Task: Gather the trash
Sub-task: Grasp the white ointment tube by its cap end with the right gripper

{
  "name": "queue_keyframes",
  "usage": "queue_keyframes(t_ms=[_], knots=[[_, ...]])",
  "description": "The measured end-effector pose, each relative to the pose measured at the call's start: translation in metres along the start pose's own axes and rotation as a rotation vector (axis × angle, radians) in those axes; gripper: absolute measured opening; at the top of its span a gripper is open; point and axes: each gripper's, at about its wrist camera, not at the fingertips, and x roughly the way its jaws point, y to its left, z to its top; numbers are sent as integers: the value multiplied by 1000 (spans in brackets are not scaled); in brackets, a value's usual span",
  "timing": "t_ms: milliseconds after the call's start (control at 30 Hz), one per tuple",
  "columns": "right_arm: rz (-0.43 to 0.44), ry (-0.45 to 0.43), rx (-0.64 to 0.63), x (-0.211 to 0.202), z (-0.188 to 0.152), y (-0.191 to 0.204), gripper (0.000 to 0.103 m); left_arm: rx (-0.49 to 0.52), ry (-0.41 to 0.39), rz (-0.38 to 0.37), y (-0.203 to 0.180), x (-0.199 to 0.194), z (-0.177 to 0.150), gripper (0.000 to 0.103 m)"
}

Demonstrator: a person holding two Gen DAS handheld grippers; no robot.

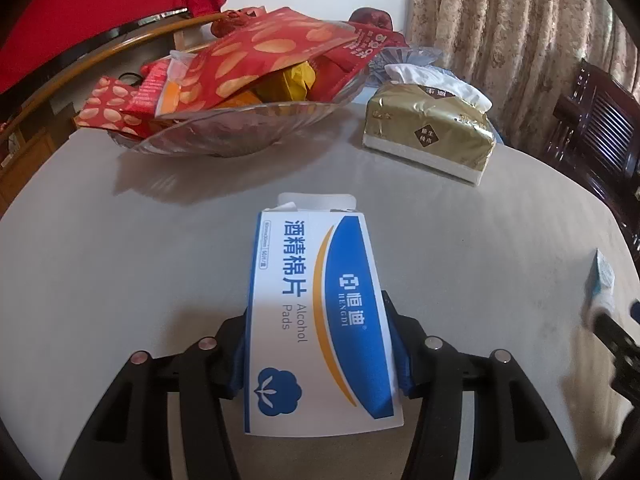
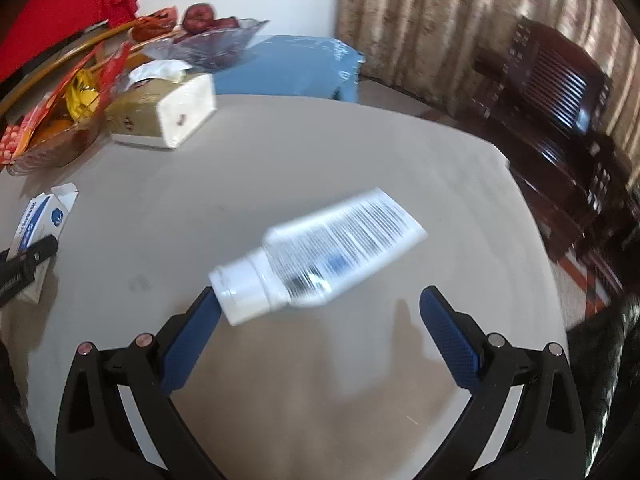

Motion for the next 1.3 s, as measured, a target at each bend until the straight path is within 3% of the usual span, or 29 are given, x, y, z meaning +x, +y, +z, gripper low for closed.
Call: queue_keyframes(t_ms=[167,267,533,700,967,1133,1300], knots=[[-48,16,21,-11,-23,-32,96,11,-20,7,-5,-5,-1,55],[-32,0,45,-17,-25,-40,96,0,-28,-18,-14,-9,-1,55],[34,-41,76,-10,-2,-14,96,86,-34,-31,-51,-9,-5,55],[-33,-3,41,11,9,-6,96,67,-13,-36,-47,-5,-6,55],[-92,34,90,0,-13,-52,96,67,-6,-48,-47,-3,-4,55],[-10,20,148,2,-15,-61,96,78,-5,-52,-56,-2,-4,55],[18,27,106,5,-10,-51,75,98,2,-40,-63,0,-4,55]])
